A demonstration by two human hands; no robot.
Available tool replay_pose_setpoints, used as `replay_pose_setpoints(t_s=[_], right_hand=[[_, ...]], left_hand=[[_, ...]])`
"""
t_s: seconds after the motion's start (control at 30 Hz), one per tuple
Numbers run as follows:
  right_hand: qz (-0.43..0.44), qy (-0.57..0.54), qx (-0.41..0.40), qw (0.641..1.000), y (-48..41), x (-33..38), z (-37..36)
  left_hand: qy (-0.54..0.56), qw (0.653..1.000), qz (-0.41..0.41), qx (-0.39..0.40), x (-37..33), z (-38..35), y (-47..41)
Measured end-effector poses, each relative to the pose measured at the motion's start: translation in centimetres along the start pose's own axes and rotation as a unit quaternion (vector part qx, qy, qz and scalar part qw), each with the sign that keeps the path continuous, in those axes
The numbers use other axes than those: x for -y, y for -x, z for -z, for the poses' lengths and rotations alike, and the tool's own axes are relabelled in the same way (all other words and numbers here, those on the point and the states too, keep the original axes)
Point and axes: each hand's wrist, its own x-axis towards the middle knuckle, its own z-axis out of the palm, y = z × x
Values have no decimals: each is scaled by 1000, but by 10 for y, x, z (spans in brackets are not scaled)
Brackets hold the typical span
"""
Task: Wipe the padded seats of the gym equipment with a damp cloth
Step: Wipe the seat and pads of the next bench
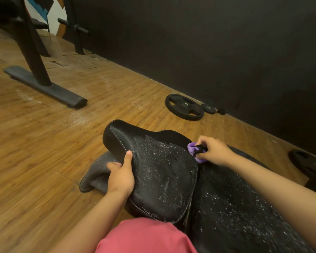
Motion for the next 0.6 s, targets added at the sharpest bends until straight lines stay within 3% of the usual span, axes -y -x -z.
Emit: replay_pose_setpoints(t_s=[0.37, 0.6], right_hand=[[28, 26, 2, 999, 64, 28, -6], [88, 10, 7, 996, 65, 28, -9]], left_hand=[[-11, 1000, -3, -2, -2, 0, 2], [-27, 999, -15, -3, -2, 0, 3]])
